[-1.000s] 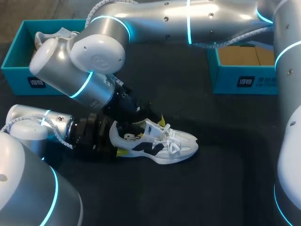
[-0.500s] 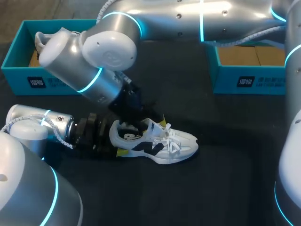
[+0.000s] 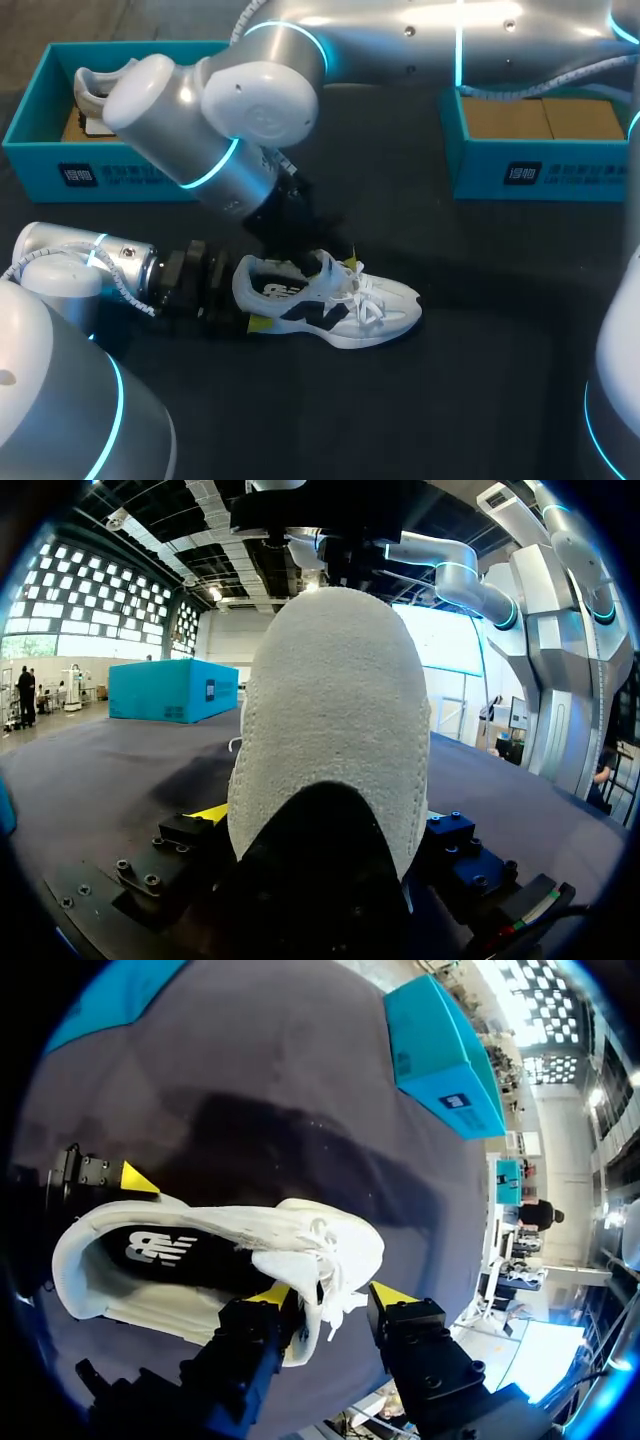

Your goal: Take the shoe out of the shoebox, open the shoe tongue, remove and reinsert the insole, then place the shoe into the shoebox

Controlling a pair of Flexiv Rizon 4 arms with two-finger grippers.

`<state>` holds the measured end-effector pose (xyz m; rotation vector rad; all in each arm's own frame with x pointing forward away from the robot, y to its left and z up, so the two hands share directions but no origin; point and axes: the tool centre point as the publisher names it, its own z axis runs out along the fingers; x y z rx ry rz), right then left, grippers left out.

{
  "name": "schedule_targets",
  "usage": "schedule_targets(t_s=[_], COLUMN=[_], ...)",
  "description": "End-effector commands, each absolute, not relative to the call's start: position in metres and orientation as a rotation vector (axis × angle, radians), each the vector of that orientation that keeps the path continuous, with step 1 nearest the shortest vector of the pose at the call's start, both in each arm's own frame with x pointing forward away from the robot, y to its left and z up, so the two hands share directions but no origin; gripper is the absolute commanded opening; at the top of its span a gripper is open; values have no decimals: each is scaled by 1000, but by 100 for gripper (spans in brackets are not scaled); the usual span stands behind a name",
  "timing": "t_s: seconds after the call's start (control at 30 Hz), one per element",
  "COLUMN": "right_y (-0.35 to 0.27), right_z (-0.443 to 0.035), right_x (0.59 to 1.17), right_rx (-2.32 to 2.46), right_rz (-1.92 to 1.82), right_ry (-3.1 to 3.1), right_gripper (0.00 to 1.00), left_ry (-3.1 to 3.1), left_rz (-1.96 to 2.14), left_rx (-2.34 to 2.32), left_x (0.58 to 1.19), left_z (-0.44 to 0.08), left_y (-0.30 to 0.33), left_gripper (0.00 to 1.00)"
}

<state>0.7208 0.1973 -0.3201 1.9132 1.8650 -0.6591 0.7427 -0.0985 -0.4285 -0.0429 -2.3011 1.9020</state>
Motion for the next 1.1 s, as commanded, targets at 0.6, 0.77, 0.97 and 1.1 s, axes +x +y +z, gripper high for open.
schedule_targets(t_s=[0.6, 0.77, 0.97, 1.1], right_y=[181, 172, 162, 158], right_z=[-325, -327, -325, -325], right_x=[718, 719, 719, 719], right_rx=[2428, 2484, 2540, 2568], right_rz=[-224, -119, 39, 123], right_ry=[1534, 1592, 1660, 1684], right_gripper=[0, 0, 0, 0], left_ry=[-2303, -2303, -2303, -2303], left_rz=[1904, 1904, 1904, 1904], left_rx=[-40, -40, -40, -40], left_x=[744, 744, 744, 744], left_z=[-432, -432, -432, -432], left_y=[-98, -98, -98, -98], left_gripper=[0, 0, 0, 0])
